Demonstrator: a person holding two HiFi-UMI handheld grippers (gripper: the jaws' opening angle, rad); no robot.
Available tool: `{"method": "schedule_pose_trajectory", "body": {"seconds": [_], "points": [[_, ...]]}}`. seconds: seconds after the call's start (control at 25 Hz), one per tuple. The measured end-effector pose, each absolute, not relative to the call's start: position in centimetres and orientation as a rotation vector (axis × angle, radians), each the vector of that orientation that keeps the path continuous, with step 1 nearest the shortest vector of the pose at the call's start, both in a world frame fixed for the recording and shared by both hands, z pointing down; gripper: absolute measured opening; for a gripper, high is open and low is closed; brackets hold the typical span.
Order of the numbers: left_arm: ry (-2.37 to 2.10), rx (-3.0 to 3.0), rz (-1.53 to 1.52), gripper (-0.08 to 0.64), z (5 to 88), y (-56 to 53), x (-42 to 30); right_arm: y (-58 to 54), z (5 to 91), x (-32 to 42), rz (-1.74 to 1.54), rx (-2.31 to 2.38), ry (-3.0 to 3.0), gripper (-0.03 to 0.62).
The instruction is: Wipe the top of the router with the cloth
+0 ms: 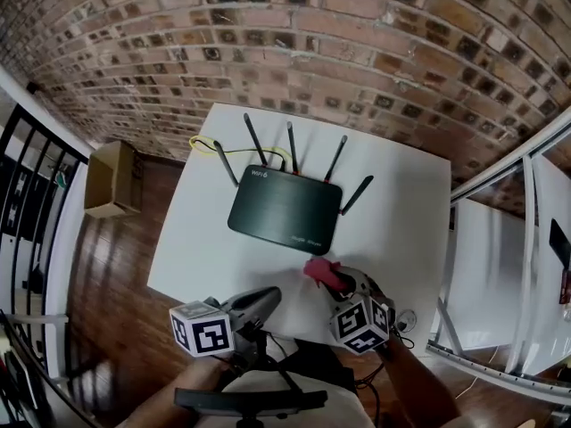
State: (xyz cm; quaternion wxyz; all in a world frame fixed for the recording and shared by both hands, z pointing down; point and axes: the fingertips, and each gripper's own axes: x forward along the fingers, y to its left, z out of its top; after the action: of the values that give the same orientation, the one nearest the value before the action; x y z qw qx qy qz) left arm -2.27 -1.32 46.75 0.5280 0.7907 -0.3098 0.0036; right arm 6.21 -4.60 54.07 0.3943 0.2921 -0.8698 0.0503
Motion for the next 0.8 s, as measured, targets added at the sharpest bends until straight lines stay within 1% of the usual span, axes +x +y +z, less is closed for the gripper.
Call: {"method": "schedule_pose_trajectory", "body": {"seconds": [0.32,0.8], "points": [[-0.667,1.898,0.023,0.003,46.9,-1.3,-6.2,-4.7,53.5,4.2,0.21,0.918,-2.117,0.126],[-0.584,1.994,0.193,0.003,48.7,-1.8,-10.5,-5.1,54.8,5.6,0.381,1.389,-1.796,0.127]]}}
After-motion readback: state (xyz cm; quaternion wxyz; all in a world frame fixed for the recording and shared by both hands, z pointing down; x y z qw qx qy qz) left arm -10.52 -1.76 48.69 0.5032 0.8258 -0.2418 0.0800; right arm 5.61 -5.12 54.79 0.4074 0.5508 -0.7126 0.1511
